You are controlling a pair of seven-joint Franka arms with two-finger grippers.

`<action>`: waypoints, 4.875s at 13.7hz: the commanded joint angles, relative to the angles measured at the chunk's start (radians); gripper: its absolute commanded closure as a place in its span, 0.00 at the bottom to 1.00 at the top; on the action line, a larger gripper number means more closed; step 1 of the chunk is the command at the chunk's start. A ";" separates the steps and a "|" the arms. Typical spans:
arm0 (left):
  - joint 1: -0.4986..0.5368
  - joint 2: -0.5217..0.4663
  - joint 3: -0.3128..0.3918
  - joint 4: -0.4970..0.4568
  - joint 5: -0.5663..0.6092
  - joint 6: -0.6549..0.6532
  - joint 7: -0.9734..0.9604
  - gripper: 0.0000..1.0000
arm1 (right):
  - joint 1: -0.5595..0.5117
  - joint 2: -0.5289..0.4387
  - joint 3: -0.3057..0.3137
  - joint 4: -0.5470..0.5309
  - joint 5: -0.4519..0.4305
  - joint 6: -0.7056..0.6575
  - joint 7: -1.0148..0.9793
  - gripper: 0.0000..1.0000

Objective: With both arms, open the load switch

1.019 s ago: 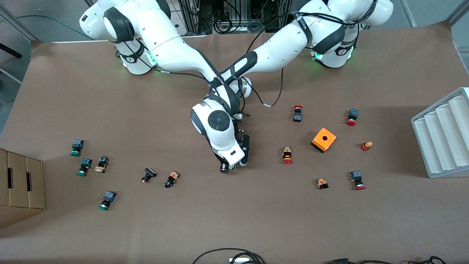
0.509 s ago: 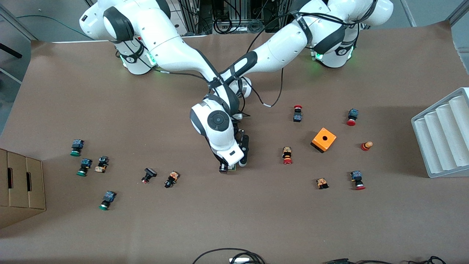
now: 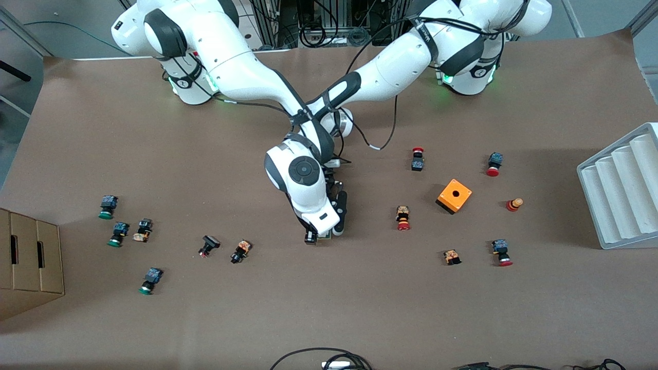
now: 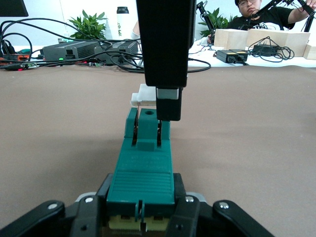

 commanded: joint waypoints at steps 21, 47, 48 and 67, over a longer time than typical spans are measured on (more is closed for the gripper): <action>-0.011 0.013 0.011 0.015 0.009 -0.004 -0.015 0.61 | 0.005 -0.003 -0.003 -0.013 0.001 0.023 0.000 0.38; -0.011 0.010 0.011 0.015 0.009 -0.004 -0.015 0.61 | 0.017 0.010 -0.001 -0.007 0.020 0.055 0.036 0.38; -0.011 0.010 0.011 0.015 0.009 -0.004 -0.015 0.61 | 0.017 0.010 -0.001 -0.007 0.020 0.057 0.036 0.38; -0.011 0.010 0.011 0.015 0.009 -0.004 -0.015 0.61 | 0.054 0.018 0.000 -0.007 0.021 0.058 0.042 0.47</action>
